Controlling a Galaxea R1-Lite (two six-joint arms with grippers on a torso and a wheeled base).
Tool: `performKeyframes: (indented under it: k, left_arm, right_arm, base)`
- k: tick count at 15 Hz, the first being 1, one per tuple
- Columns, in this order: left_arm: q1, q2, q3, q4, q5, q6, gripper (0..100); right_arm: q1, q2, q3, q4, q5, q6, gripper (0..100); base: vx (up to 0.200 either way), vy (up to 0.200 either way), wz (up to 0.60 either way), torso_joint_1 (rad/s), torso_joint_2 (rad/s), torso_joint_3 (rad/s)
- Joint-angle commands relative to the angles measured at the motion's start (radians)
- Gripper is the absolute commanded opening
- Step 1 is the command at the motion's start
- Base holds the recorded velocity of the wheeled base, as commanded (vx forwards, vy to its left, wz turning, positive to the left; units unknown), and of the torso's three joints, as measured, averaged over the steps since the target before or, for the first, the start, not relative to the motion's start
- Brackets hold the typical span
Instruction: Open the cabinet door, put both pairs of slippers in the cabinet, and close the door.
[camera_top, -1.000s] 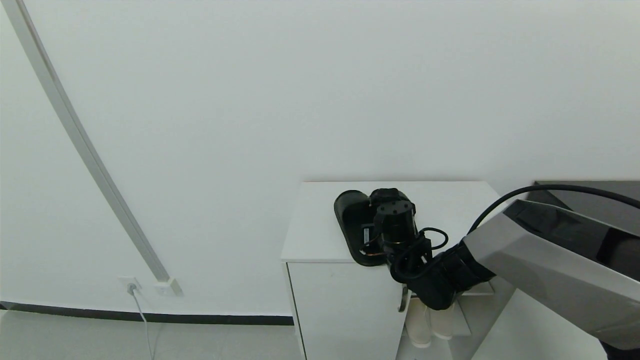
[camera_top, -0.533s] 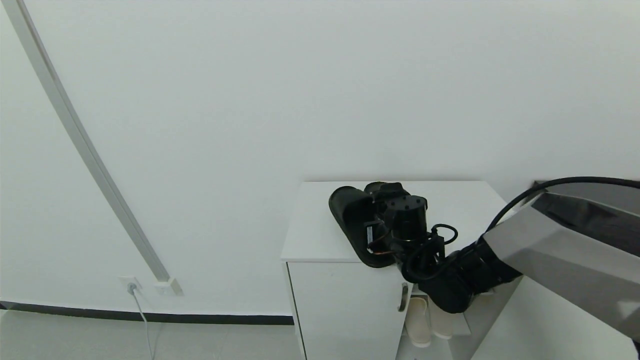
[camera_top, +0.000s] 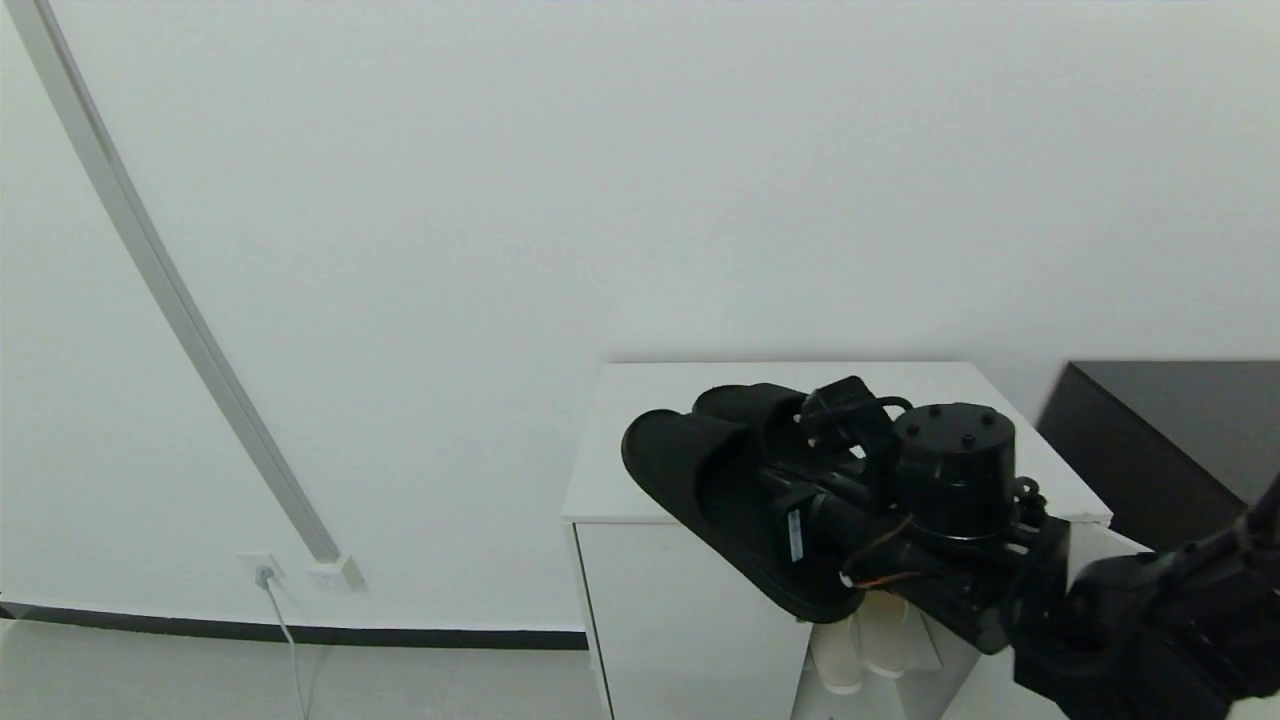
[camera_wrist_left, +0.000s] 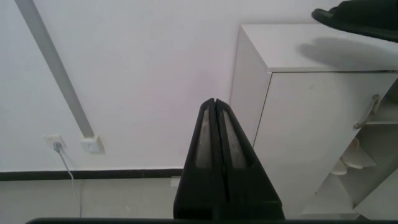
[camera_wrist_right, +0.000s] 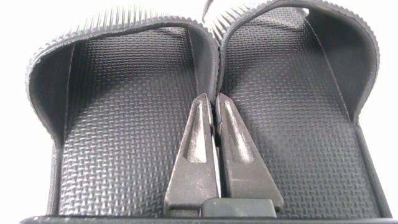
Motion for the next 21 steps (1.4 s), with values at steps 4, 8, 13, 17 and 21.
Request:
performKeyframes:
  k: [4,8,13,17,21]
  left_arm:
    - [0.000,0.001,0.000,0.000,0.000,-0.001,0]
    - [0.000,0.001,-0.001,0.000,0.000,-0.003,0]
    - [0.000,0.001,-0.001,0.000,0.002,-0.004,0]
    - [0.000,0.001,-0.001,0.000,0.002,-0.004,0]
    - [0.000,0.001,-0.001,0.000,0.002,-0.007,0]
  right_arm:
    - [0.010,-0.150,0.103,-0.004,0.032,-0.072,0]
    - [0.018,-0.142,0.149,-0.074,0.034,-0.138,0]
    - [0.020,-0.142,0.151,-0.073,0.035,-0.135,0]
    - [0.020,-0.140,0.157,-0.073,0.035,-0.135,0]
    - [0.020,-0.134,0.171,-0.074,0.034,-0.138,0]
  base:
    - [0.000,0.000,0.00,0.000,0.00,0.000]
    - [0.000,0.000,0.00,0.000,0.00,0.000]
    - [-0.160,0.000,0.00,0.007,0.00,0.001]
    - [-0.200,0.000,0.00,-0.005,0.00,0.001]
    - [-0.050,0.000,0.00,-0.002,0.00,0.001]
